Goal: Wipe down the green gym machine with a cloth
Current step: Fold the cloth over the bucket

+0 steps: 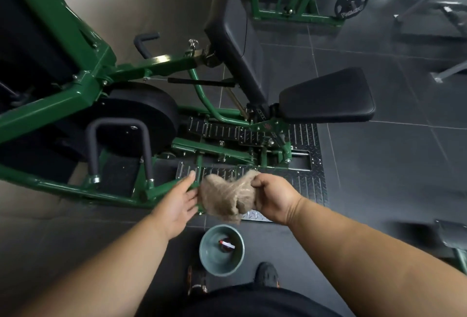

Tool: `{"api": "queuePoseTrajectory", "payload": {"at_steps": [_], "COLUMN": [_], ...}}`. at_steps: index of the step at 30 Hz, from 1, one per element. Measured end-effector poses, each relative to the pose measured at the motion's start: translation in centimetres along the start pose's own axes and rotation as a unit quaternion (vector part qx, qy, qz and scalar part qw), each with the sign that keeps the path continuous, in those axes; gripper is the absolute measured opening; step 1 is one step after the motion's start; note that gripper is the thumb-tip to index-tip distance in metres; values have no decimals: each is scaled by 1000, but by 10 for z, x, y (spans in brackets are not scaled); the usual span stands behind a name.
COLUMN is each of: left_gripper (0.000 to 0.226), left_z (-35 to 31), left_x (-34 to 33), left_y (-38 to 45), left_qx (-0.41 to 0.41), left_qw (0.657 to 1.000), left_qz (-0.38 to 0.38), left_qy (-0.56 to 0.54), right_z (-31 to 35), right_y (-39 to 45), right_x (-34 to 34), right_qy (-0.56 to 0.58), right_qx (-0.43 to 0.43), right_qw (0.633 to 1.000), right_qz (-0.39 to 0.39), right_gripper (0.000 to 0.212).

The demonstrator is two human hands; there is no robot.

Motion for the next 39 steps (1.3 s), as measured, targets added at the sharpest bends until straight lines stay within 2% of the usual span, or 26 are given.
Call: {"api": "queuePoseTrajectory", "payload": {"at_steps": [4, 9, 11, 13, 16, 19, 22, 26, 28, 32, 35, 38, 39], "left_gripper": [47, 64, 72, 83, 99, 98, 70, 24, 19, 25, 21, 13, 11], "left_z": [44, 84, 96, 107, 123, 139, 161, 185, 193, 207, 217, 229, 236], "left_x": [-5, 1, 4, 6, 1, -9, -12, -12, -5, 26, 53, 81, 91], "left_y": [0, 9, 14, 19, 17, 15, 23, 30, 34, 54, 77, 109, 122], "left_qx": [38, 1, -21, -53, -87, -128, -163, -140, -119, -48, -33, -21, -13], "left_qw": [998, 982, 958, 913, 870, 857, 849, 858, 868, 919, 923, 931, 935], "left_qz": [25, 79, 69, 10, -56, -119, -140, -142, -170, -205, -211, -221, -230], "left_qy": [42, 172, 277, 404, 483, 484, 482, 473, 451, 335, 319, 289, 272], "right_z": [-21, -35, -38, -41, -46, -50, -51, -54, -55, -67, -87, -119, -134], "right_y": [20, 36, 40, 41, 41, 39, 38, 39, 43, 67, 87, 123, 138], "right_x": [0, 15, 22, 27, 33, 39, 47, 59, 69, 100, 115, 130, 137], "right_qy": [-65, -126, -166, -212, -259, -266, -246, -233, -262, -384, -435, -532, -569], "right_qx": [3, 5, 13, 21, 13, -2, -15, -26, -20, -38, -55, -57, -60], "right_qw": [997, 990, 984, 975, 964, 963, 969, 972, 965, 921, 898, 845, 820], "right_qz": [-39, -59, -69, -70, -61, -42, -13, 5, -12, -51, -44, -12, -2], "right_gripper": [20, 38, 42, 36, 33, 29, 27, 28, 29, 31, 25, 46, 47]}}
Point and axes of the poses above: each hand's wrist, its own y-axis towards the middle knuckle, its own x-axis out of the back of the hand, z = x × y, the point moved 1 cm from there along y, towards the middle knuckle, and after that the axes turned 5 degrees about -y, right-handed, at the moved point
